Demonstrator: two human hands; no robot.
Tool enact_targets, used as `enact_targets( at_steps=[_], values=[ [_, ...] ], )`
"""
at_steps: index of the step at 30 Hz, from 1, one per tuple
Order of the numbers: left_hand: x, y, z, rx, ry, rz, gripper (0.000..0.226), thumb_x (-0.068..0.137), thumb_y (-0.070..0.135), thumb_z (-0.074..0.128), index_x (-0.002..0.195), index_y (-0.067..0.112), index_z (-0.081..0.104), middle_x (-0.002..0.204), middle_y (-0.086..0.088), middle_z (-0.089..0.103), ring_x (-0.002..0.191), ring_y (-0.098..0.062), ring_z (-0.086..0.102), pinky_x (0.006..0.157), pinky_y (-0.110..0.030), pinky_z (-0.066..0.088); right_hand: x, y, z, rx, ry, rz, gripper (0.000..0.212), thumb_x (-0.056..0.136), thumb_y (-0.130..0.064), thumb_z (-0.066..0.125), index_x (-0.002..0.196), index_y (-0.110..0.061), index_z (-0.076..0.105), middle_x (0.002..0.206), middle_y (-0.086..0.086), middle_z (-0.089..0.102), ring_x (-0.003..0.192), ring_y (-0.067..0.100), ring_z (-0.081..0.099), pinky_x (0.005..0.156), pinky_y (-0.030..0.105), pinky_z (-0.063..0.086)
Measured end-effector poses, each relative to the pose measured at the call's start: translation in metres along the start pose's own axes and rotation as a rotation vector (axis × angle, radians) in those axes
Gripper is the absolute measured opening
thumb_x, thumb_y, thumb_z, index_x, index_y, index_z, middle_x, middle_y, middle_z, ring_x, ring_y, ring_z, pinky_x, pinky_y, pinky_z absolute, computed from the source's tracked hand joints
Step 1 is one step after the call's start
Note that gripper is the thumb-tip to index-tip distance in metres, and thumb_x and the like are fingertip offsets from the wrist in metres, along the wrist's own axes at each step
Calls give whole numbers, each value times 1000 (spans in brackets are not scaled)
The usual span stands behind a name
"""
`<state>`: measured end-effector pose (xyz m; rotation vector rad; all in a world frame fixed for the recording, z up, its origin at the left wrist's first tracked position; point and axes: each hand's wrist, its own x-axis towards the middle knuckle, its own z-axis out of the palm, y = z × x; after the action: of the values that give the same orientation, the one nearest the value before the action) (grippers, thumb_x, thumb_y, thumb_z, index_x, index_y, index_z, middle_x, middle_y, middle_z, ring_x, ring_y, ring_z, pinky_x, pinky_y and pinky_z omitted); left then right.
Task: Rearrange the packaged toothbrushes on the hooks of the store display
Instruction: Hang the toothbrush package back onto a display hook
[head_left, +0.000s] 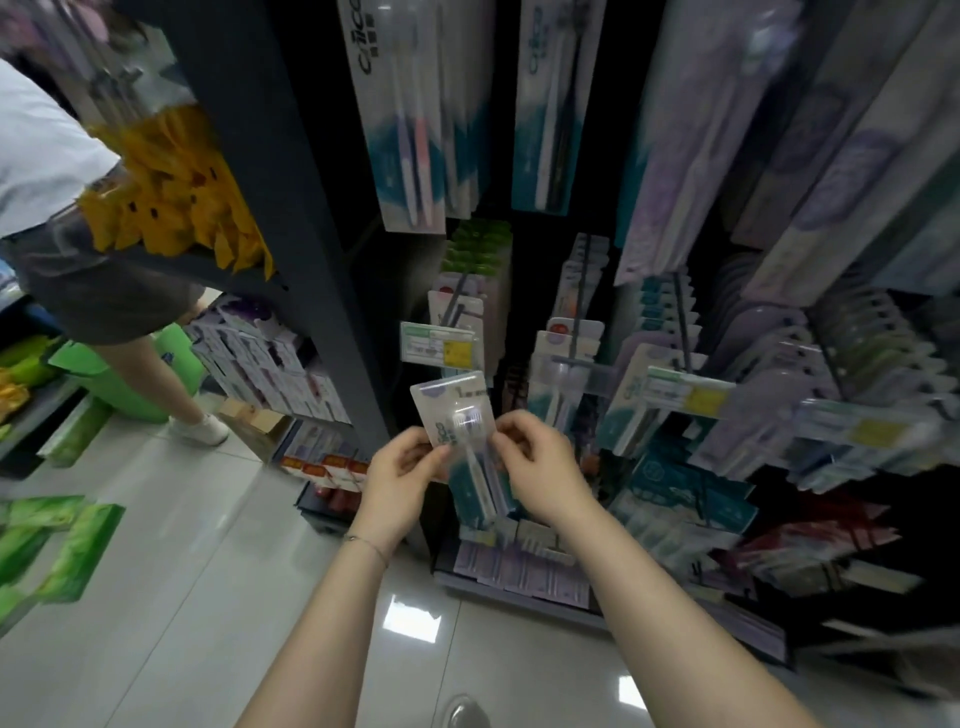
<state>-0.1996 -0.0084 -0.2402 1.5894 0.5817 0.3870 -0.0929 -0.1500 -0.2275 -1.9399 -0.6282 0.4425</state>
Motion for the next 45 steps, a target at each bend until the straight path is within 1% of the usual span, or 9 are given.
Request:
enact_targets(
  at_steps=[8,13,18,22,26,28,33,39,45],
  values=[
    [-22,54,58,8,-35,186,10,97,6,60,103,2,67,98,-13,71,84,-16,66,72,-26,54,-30,-9,-79,68,117,-139,12,97,-20,58,98,-31,63,88,-14,66,83,4,63,78,30,55],
    [-34,82,103,-15,-63,300,8,96,6,61,95,0,66,88,-19,65,74,-12,60,66,-26,50,-51,3,-126,95,167,-145,6,97,-26,59,99,-28,64,89,-7,68,82,17,66,77,44,58],
    [-44,103,152,-44,-102,337,10,96,4,60,94,10,69,80,8,71,73,-4,64,65,-19,51,-70,16,-167,164,215,-148,9,99,-26,57,97,-29,65,86,-8,69,73,13,66,69,40,58],
    [-50,118,188,-44,-128,386,16,96,4,60,93,17,69,80,15,71,72,1,63,67,-16,50,-81,24,-195,160,283,-166,12,100,-21,55,93,-25,64,81,-6,66,70,14,64,65,35,54],
    [-50,121,215,-46,-171,380,17,97,9,61,90,22,68,81,11,71,77,-3,65,70,-19,51,-88,35,-219,178,322,-135,14,100,-18,54,91,-20,64,75,-5,64,62,13,62,61,32,51],
    [-51,116,226,-31,-188,368,17,97,10,61,93,24,70,88,8,73,86,-8,68,76,-22,54,-91,45,-227,165,315,-103,13,101,-20,54,92,-18,64,76,-1,66,61,16,63,62,37,54],
    [-48,88,240,88,-213,321,12,98,15,60,95,23,69,92,4,72,90,-18,68,82,-43,56,-95,76,-231,138,299,-14,12,100,-21,54,92,-20,63,73,13,65,59,24,62,65,49,54],
    [-37,86,244,103,-259,274,11,99,14,59,98,20,68,95,9,73,94,-9,68,83,-30,53,-91,83,-226,151,334,39,13,100,-21,54,92,-22,63,62,0,62,56,17,60,64,42,54],
    [-29,108,236,37,-277,342,13,101,14,56,103,22,67,99,6,72,98,-14,67,89,-35,55,-77,57,-233,166,394,-45,13,100,-21,55,90,-18,63,65,-2,61,56,17,57,63,49,52]
  ],
)
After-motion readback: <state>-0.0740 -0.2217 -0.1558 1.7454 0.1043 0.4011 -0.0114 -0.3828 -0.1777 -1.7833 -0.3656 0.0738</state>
